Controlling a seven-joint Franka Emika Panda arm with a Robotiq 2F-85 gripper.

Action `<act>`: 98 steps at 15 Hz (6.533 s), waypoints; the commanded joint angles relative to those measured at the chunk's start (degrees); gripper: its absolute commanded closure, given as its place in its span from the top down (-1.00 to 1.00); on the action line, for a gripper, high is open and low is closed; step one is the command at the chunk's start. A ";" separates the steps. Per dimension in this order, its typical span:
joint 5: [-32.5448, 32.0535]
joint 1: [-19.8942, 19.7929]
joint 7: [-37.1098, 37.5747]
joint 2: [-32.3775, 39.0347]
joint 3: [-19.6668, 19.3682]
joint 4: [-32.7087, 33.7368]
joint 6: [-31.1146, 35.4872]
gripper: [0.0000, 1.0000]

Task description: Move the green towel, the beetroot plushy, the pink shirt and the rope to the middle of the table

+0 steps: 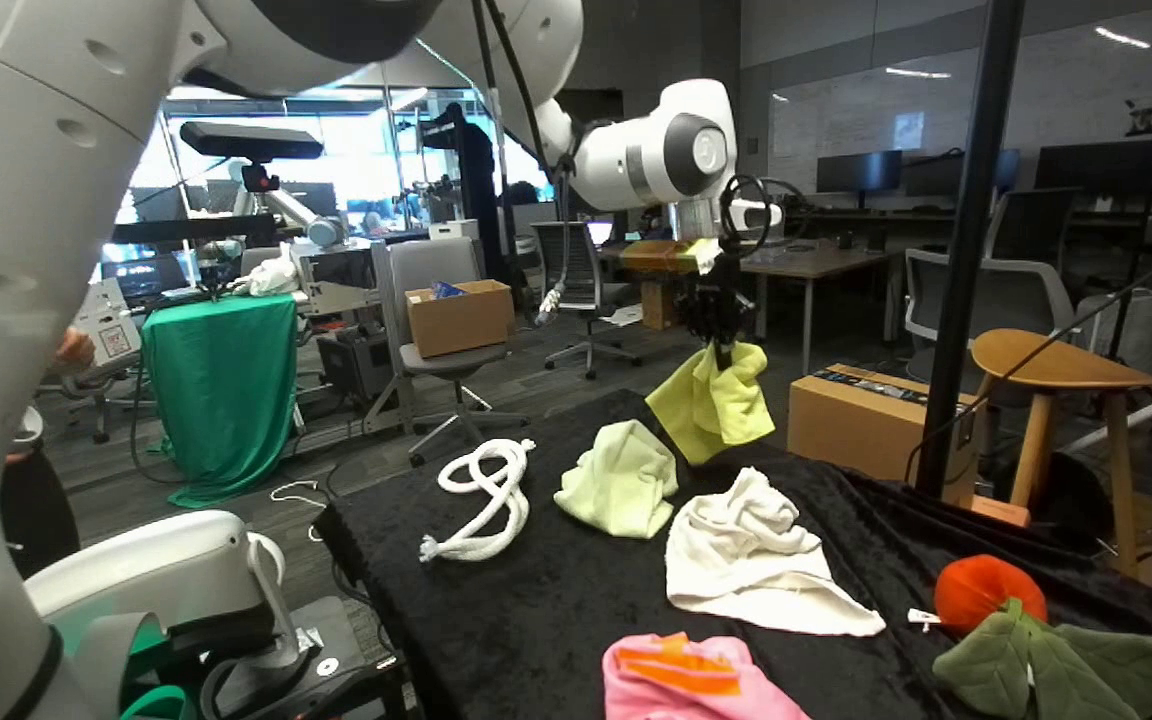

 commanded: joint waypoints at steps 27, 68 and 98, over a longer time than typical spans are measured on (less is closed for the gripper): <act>0.00 -7.59 4.28 -24.72 2.91 -35.01 6.22 -0.91; 3.27 -15.26 -0.73 -7.99 -4.75 -10.38 4.82 1.00; 8.47 -19.91 0.77 16.41 -7.33 7.61 -2.55 1.00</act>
